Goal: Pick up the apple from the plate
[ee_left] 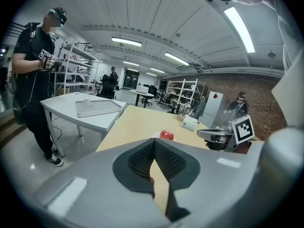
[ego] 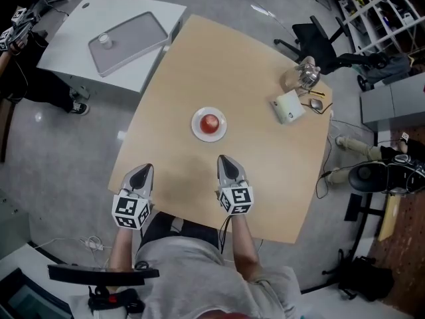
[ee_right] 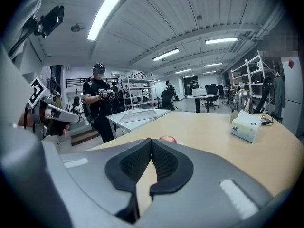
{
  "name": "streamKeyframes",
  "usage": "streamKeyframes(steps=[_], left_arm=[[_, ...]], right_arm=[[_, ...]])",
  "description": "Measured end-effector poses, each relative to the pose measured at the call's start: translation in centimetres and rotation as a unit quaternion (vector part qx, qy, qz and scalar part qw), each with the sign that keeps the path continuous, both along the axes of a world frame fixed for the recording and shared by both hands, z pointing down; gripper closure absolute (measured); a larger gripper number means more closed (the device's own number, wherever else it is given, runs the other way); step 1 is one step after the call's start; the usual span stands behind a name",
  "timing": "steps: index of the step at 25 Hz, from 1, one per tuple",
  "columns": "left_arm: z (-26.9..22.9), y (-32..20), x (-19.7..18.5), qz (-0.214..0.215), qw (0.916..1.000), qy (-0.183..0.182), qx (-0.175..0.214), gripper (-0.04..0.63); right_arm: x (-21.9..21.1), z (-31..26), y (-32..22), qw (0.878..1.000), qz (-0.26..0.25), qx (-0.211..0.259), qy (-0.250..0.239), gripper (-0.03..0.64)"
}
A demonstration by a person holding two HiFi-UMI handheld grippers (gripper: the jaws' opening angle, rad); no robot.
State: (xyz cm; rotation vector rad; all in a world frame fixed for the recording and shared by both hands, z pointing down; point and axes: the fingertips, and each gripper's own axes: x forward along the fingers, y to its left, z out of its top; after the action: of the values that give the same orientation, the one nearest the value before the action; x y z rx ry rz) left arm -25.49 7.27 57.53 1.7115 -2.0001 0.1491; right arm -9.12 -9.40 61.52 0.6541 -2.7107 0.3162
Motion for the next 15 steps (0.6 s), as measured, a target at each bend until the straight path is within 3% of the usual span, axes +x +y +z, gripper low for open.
streamKeyframes(steps=[7,15], left_arm=[[1.3,-0.7,0.3,-0.013,0.9997,0.007,-0.018,0.575],[2.7,-0.5,0.2,-0.029,0.9989,0.014,-0.033,0.575]], right_arm=[[-1.5,2.0,-2.3,1.000,-0.015,-0.009,0.010,0.607],[-3.0,3.9,-5.3,1.000,-0.014,-0.021,0.012,0.558]])
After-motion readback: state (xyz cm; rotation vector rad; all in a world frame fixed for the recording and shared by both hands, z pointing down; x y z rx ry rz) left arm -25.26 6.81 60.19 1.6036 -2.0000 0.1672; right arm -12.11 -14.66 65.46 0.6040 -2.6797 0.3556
